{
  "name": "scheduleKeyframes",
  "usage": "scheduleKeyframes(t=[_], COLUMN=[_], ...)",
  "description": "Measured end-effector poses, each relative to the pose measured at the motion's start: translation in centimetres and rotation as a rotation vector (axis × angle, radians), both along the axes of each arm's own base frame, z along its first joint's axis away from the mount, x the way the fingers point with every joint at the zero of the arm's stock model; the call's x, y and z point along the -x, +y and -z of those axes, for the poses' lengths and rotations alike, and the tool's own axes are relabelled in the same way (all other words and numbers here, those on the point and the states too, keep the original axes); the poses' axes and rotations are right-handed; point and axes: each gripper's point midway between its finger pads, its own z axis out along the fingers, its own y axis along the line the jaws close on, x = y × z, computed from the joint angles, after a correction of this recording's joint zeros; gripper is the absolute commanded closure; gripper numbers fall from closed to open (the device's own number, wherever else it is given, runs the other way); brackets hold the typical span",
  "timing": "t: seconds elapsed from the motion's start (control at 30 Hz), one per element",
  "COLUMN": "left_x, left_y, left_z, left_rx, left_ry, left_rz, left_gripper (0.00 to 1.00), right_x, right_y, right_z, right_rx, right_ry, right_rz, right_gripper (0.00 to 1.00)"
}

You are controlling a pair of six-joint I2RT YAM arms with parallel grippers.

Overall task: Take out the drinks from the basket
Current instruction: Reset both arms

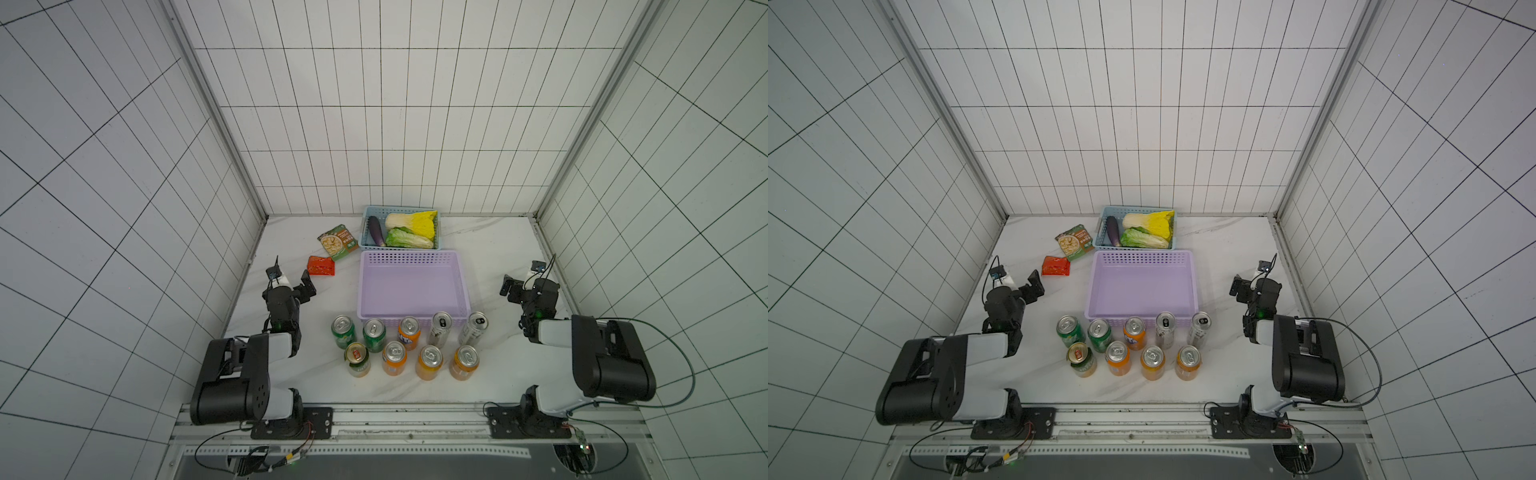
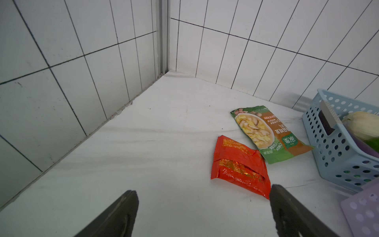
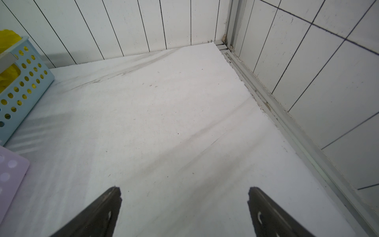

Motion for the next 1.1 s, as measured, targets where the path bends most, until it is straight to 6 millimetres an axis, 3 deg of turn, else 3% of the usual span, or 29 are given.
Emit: scheduleKeyframes(t=[0.17, 0.4, 0.67, 1.1], left_x=[-0.9, -3.5, -3.3, -3.3], left_y=[-1.0, -1.6, -2.7, -2.7], left_z=[1.8, -0.7, 0.6, 1.0], left_rx=[0.001, -0.026, -0.048, -0.059], left_ry=[0.018, -0.017, 0.048, 0.069], left_rz=[0.068, 0.108, 0.134, 0.131], left_gripper=[0.02, 0.03, 0.03, 0.03], right_x=[0.0, 0.0, 0.0, 0.0], right_y=[0.0, 0.0, -0.1, -0.1], right_z=[0.0, 0.0, 0.0, 0.0], right_rx=[0.0, 0.001, 0.002, 0.002], right_ry=[0.0, 0.0, 0.0, 0.0], right_rz=[0.0, 0.002, 0.003, 0.004], right_gripper=[0.01, 0.01, 0.01, 0.01])
